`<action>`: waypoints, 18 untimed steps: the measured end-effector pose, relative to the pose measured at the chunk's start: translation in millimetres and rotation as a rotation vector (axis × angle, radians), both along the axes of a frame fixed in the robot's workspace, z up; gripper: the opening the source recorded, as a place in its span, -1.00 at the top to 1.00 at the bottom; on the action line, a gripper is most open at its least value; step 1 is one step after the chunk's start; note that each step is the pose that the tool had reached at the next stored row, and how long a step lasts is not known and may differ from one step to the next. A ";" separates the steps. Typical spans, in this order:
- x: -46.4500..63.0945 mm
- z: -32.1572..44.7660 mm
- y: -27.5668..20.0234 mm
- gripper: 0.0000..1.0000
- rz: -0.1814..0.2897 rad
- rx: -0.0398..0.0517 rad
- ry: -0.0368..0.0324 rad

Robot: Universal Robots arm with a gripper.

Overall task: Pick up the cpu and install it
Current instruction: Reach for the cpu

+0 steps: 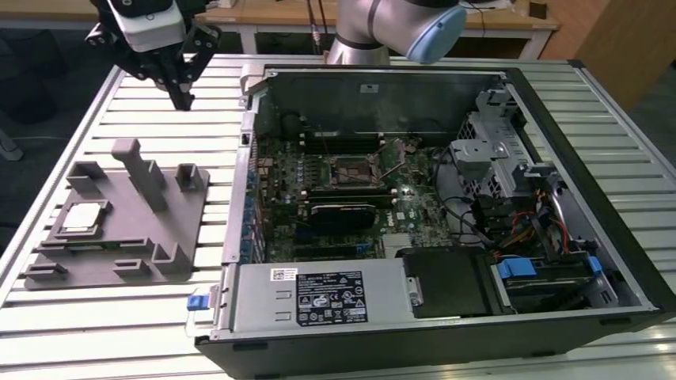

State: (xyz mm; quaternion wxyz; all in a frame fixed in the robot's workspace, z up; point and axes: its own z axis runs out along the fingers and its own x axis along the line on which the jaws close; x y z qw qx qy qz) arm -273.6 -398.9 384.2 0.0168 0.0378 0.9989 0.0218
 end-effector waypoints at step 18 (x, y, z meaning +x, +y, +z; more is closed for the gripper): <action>-27.2 -5.3 0.0 0.79 0.000 0.0001 -0.0001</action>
